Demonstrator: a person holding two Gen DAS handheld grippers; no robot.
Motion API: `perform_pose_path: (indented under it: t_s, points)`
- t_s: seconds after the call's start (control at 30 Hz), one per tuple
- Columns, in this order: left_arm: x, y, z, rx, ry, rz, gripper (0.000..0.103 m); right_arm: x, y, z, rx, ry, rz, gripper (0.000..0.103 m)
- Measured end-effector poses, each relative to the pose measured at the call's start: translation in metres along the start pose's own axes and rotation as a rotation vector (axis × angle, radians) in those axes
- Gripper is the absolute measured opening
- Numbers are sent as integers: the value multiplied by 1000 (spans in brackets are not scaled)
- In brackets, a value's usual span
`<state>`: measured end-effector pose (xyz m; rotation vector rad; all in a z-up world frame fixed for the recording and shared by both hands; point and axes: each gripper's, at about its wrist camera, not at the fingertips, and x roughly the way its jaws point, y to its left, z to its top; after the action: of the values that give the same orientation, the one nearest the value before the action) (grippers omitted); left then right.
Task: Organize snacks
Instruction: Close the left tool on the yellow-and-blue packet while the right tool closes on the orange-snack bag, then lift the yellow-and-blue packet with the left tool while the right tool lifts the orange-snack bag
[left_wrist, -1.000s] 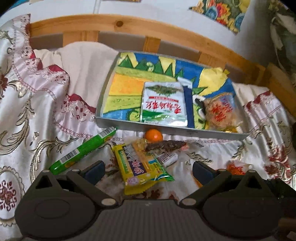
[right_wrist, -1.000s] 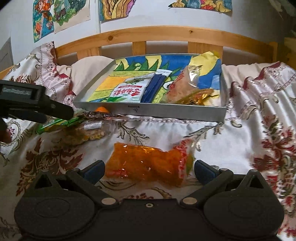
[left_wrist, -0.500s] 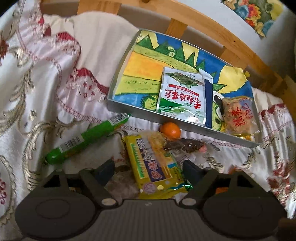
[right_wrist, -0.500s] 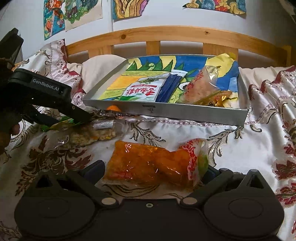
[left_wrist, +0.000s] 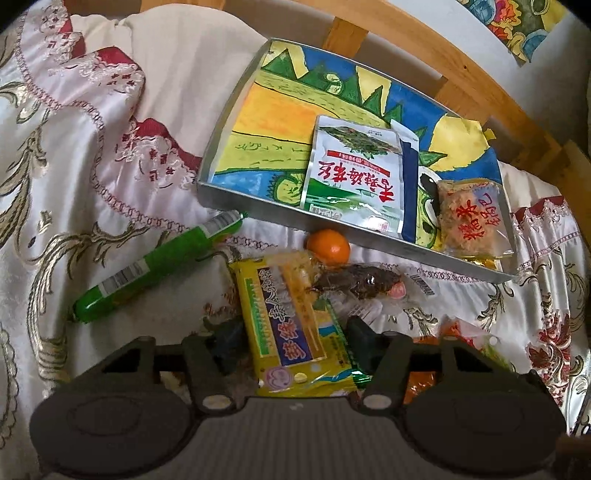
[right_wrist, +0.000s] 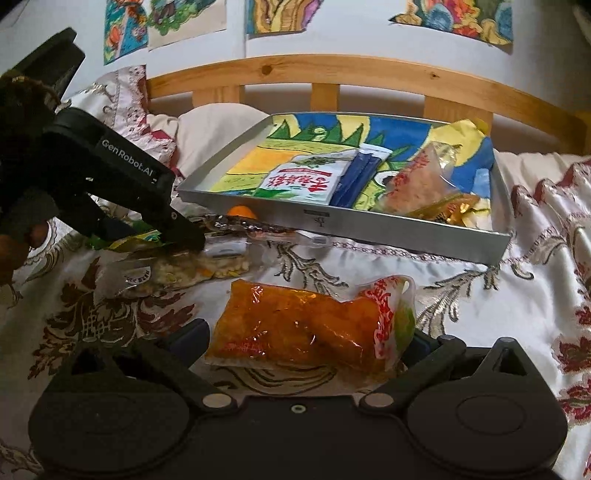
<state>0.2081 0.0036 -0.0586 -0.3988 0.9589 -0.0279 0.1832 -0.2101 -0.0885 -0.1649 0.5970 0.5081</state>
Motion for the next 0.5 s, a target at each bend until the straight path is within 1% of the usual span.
perform_pose_path:
  t_s: [0.1, 0.2, 0.27, 0.37, 0.5]
  points:
    - [-7, 3, -6, -19, -1, -9, 58, 2, 4, 1, -24, 0, -1, 102]
    - [-14, 2, -16, -1, -8, -9, 57, 5, 8, 1, -50, 9, -7, 102]
    - [-20, 1, -24, 5, -13, -11, 57, 8, 13, 2, -76, 27, -27, 102]
    - [-25, 2, -36, 4, -13, -18, 57, 9, 17, 1, -114, 28, -38, 102]
    - [-31, 5, -47, 16, -10, -20, 57, 8, 18, 1, -129, 31, -43, 102]
